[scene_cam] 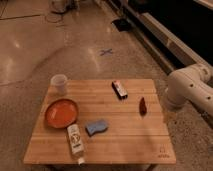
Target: Place the pepper in the ceramic bowl
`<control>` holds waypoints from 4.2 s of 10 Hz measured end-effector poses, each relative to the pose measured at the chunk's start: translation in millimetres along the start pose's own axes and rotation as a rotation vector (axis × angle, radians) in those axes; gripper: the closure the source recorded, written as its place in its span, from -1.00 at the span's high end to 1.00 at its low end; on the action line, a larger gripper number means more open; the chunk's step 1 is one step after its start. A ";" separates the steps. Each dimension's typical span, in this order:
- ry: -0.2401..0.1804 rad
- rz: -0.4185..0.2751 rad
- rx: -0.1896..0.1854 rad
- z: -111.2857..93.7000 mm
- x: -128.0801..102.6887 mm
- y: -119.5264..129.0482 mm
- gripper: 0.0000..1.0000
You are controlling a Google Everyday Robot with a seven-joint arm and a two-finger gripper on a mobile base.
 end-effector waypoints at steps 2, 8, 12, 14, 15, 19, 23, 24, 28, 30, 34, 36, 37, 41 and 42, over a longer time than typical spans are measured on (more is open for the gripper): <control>0.000 0.000 0.000 0.0 0.0 0.0 0.30; -0.018 -0.067 0.024 5.8 -2.8 -8.1 0.30; -0.092 -0.353 0.095 37.9 -17.8 -40.3 0.30; -0.110 -0.477 0.101 53.9 -18.1 -47.5 0.30; -0.121 -0.551 0.096 65.6 -18.9 -52.6 0.30; -0.178 -0.713 0.093 100.9 -28.4 -76.3 0.30; -0.209 -0.840 0.053 140.3 -38.6 -91.5 0.30; -0.208 -0.870 0.036 150.8 -41.7 -92.9 0.30; -0.189 -0.952 -0.019 185.4 -52.9 -97.6 -0.10; -0.171 -0.988 -0.038 192.9 -59.6 -100.3 -0.55; -0.153 -1.036 -0.049 179.8 -78.3 -95.3 -1.00; -0.171 -1.084 -0.038 153.0 -106.9 -79.6 -1.00; -0.188 -1.117 -0.030 137.5 -124.0 -68.8 -1.00; -0.314 -1.316 -0.008 75.4 -216.1 -4.4 -1.00; -0.361 -1.370 -0.004 63.6 -243.8 11.6 -1.00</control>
